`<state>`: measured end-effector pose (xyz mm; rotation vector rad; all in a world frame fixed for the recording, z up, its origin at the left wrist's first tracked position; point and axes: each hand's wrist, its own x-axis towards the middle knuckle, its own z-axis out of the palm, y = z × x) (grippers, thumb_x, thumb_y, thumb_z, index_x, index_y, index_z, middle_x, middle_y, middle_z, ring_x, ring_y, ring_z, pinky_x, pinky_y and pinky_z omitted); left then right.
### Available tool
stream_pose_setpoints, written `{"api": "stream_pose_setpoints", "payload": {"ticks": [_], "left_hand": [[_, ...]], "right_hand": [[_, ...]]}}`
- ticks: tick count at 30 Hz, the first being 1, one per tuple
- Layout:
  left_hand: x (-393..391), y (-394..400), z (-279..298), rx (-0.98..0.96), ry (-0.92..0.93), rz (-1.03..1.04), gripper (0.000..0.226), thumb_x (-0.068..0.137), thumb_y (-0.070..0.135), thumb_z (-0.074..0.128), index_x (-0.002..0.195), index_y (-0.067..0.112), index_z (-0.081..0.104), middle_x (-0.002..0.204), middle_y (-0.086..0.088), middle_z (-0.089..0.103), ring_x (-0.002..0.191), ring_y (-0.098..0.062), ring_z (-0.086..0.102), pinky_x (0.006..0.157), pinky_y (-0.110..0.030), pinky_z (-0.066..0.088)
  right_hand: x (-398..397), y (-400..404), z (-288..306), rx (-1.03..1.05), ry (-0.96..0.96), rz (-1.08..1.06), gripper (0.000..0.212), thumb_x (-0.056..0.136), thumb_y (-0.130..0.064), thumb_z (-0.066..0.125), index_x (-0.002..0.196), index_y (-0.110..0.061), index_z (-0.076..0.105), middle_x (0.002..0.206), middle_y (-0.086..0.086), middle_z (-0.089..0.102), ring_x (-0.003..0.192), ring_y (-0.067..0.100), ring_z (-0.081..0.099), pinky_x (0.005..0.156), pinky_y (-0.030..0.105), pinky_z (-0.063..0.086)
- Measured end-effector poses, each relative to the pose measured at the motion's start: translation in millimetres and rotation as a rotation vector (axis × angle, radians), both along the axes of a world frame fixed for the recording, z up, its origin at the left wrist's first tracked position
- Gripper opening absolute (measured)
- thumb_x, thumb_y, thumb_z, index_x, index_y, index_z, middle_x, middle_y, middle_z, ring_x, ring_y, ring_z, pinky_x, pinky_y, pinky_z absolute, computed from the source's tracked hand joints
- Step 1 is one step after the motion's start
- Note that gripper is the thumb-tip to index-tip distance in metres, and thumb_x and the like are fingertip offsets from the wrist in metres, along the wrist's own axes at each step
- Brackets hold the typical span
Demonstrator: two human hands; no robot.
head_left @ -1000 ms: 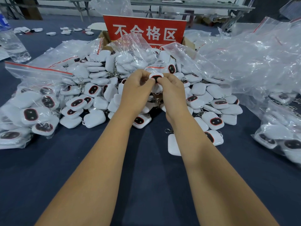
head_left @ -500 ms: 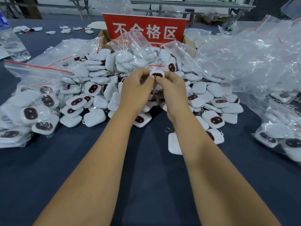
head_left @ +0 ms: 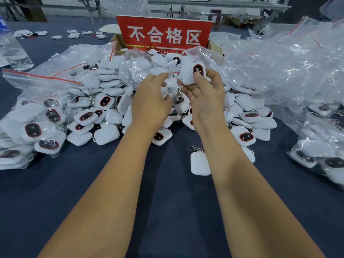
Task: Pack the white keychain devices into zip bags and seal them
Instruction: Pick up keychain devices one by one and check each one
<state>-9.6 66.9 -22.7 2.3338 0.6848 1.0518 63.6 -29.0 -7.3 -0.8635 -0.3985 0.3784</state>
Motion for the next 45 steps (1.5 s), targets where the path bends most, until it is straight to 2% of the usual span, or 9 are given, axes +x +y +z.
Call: {"api": "stream_pose_setpoints", "payload": {"ticks": [5, 9, 12, 16, 26, 31, 36, 40, 45], "left_hand": [[1.3, -3.5, 0.3, 0.028, -0.002, -0.035, 0.056, 0.083, 0.015, 0.067, 0.138, 0.021, 0.054, 0.116, 0.004, 0.056, 0.086, -0.008, 0.046, 0.075, -0.025, 0.040], [2.2, -6.0, 2.2, -0.005, -0.076, -0.041, 0.040, 0.086, 0.006, 0.054, 0.124, 0.018, 0.061, 0.108, 0.006, 0.053, 0.081, -0.008, 0.049, 0.071, -0.021, 0.038], [2.1, -5.5, 4.6, -0.068, -0.150, -0.040, 0.055, 0.086, 0.003, 0.058, 0.139, 0.015, 0.052, 0.122, 0.005, 0.051, 0.078, 0.000, 0.050, 0.073, -0.005, 0.036], [3.6, -6.7, 6.1, -0.064, -0.244, -0.113, 0.062, 0.083, 0.008, 0.070, 0.141, 0.013, 0.049, 0.122, 0.010, 0.043, 0.101, 0.000, 0.048, 0.080, -0.001, 0.036], [2.7, -7.3, 3.6, 0.067, -0.172, -0.248, 0.056, 0.083, 0.002, 0.062, 0.137, 0.012, 0.054, 0.125, 0.009, 0.039, 0.105, 0.022, 0.039, 0.084, 0.003, 0.034], [-1.1, -3.6, 16.8, -0.134, -0.274, -0.043, 0.058, 0.084, -0.004, 0.053, 0.140, 0.011, 0.051, 0.124, 0.003, 0.042, 0.099, -0.011, 0.056, 0.082, -0.025, 0.052], [-19.9, 6.1, 33.5, 0.047, -0.666, 0.149, 0.062, 0.076, -0.006, 0.042, 0.132, 0.019, 0.052, 0.123, -0.008, 0.041, 0.091, -0.021, 0.056, 0.063, -0.008, 0.040], [-25.1, 17.2, 26.5, 0.055, -0.457, 0.216, 0.059, 0.080, -0.003, 0.046, 0.136, 0.015, 0.054, 0.124, -0.005, 0.045, 0.084, 0.010, 0.049, 0.062, -0.007, 0.039], [-12.8, 18.8, 13.0, -0.137, -0.256, 0.118, 0.055, 0.085, 0.002, 0.049, 0.139, 0.015, 0.054, 0.126, 0.000, 0.047, 0.083, 0.005, 0.045, 0.083, -0.020, 0.043]], "right_hand": [[-2.0, 0.4, -0.6, -0.104, -0.149, -0.112, 0.016, 0.093, 0.000, 0.063, 0.094, -0.013, 0.053, 0.087, 0.007, 0.069, 0.085, 0.019, 0.067, 0.081, 0.028, 0.057], [-7.4, 2.4, -4.0, -0.418, -0.461, -0.301, 0.026, 0.085, -0.015, 0.072, 0.086, -0.035, 0.055, 0.097, -0.013, 0.058, 0.087, -0.004, 0.056, 0.078, 0.013, 0.045], [-10.5, 3.4, -6.8, -0.468, -0.512, -0.278, 0.027, 0.087, -0.021, 0.072, 0.087, -0.040, 0.052, 0.101, -0.014, 0.057, 0.090, 0.001, 0.059, 0.079, 0.017, 0.048], [-13.2, 3.7, -8.4, -0.491, -0.571, -0.215, 0.019, 0.088, -0.028, 0.067, 0.086, -0.041, 0.053, 0.077, -0.001, 0.064, 0.061, 0.008, 0.058, 0.063, 0.033, 0.053], [-4.5, 4.0, -11.3, -0.528, -0.512, -0.322, 0.039, 0.079, -0.021, 0.078, 0.089, -0.033, 0.042, 0.045, -0.012, 0.045, 0.044, 0.004, 0.044, 0.052, 0.023, 0.041], [-6.4, 5.0, -9.6, -0.468, -0.458, -0.295, 0.019, 0.092, -0.032, 0.064, 0.095, -0.034, 0.045, 0.067, 0.004, 0.062, 0.059, 0.009, 0.057, 0.065, 0.025, 0.050], [-6.3, 6.5, -12.0, -0.520, -0.484, -0.296, 0.019, 0.094, -0.020, 0.053, 0.095, -0.039, 0.048, 0.073, -0.009, 0.062, 0.066, 0.010, 0.060, 0.068, 0.030, 0.051], [-7.0, 5.7, -14.5, -0.642, -0.628, -0.173, 0.027, 0.083, -0.007, 0.049, 0.081, -0.033, 0.057, 0.062, -0.020, 0.054, 0.058, 0.002, 0.047, 0.064, 0.036, 0.046], [-15.8, 5.5, -13.9, -0.883, -0.955, 0.064, 0.023, 0.067, -0.031, 0.045, 0.076, -0.019, 0.062, 0.068, -0.010, 0.055, 0.067, 0.009, 0.049, 0.064, 0.033, 0.042]]}}
